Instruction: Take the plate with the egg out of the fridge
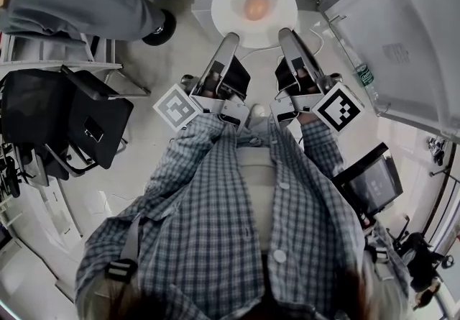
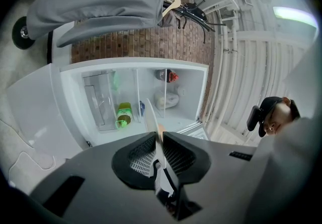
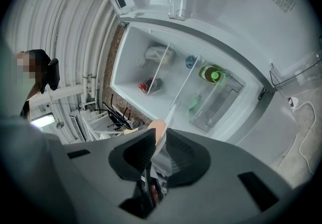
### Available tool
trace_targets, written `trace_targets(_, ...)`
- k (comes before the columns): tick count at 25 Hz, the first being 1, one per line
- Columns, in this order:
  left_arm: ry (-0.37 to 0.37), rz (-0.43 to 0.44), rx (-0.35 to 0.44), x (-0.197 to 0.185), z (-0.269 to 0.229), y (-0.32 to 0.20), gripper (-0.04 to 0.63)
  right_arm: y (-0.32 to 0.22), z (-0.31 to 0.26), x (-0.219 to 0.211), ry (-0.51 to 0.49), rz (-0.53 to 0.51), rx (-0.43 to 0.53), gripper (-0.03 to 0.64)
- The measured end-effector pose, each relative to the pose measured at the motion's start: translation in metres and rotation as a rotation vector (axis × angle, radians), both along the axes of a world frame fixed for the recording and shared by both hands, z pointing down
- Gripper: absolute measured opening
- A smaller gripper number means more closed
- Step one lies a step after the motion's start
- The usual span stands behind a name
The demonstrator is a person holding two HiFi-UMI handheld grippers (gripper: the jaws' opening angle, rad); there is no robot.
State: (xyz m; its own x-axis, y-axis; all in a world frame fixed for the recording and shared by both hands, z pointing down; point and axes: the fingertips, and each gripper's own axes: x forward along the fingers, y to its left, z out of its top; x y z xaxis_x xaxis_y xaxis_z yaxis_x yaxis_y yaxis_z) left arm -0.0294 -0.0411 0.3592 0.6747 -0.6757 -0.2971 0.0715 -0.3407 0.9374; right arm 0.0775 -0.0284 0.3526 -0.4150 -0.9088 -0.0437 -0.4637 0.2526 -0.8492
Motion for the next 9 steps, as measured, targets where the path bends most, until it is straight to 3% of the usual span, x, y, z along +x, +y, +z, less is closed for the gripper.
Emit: trace_targets(9, -0.001, -0.007, 0.001, -0.0020, -0.0007, -0.0048, 0.051, -0.0058, -0.0029, -0.0022, -0.007, -0.002, 0.010, 0.072)
